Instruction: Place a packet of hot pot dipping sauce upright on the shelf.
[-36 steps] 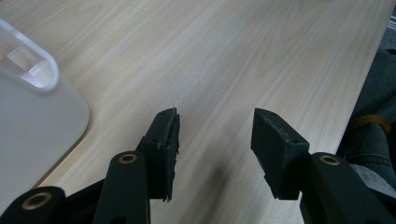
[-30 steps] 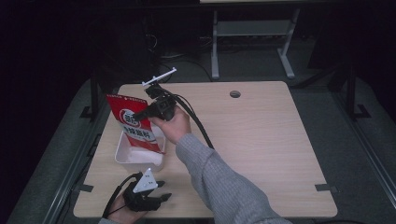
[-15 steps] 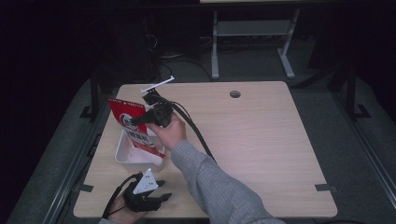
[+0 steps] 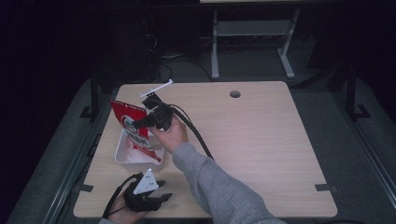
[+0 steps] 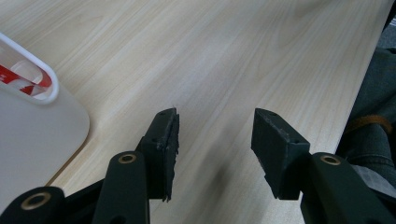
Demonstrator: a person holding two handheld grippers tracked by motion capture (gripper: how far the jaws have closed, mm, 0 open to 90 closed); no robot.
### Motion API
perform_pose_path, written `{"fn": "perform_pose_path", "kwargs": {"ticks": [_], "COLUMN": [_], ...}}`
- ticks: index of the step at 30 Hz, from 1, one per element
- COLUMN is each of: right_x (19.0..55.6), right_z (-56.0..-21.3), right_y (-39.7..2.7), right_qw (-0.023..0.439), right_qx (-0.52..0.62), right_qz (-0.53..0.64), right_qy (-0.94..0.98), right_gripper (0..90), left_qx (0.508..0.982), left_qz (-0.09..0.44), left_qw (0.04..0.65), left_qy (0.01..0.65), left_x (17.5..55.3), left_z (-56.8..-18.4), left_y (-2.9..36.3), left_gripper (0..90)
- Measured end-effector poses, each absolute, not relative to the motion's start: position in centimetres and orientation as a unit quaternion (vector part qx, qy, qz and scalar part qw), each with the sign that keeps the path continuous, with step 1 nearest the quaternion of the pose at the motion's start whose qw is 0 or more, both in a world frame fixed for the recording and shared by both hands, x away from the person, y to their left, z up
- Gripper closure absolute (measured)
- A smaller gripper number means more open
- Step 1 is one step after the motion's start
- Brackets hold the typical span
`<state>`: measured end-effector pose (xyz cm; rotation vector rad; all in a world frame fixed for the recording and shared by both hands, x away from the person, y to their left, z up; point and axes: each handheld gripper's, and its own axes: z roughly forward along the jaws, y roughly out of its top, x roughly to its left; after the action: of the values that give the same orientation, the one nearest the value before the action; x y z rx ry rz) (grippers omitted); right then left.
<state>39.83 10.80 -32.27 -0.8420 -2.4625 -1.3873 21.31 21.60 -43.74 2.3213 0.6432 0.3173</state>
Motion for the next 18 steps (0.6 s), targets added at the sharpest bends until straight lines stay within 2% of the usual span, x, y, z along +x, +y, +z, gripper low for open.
{"fn": "perform_pose_path", "kwargs": {"ticks": [7,18], "right_x": [39.4,38.97], "right_z": [-32.37,-32.9], "right_y": [10.29,9.77], "right_qw": [0.092,0.11], "right_qx": [-0.269,-0.248], "right_qz": [-0.452,-0.422], "right_qy": [-0.846,-0.865], "right_gripper": [87.4,87.2], "left_qx": [0.896,0.897], "left_qz": [0.122,0.123], "left_qw": [0.347,0.345], "left_qy": [0.248,0.246], "left_x": [21.36,21.37], "left_z": [-43.76,-43.79], "left_y": [21.62,21.56], "left_gripper": [50.4,50.2]}}
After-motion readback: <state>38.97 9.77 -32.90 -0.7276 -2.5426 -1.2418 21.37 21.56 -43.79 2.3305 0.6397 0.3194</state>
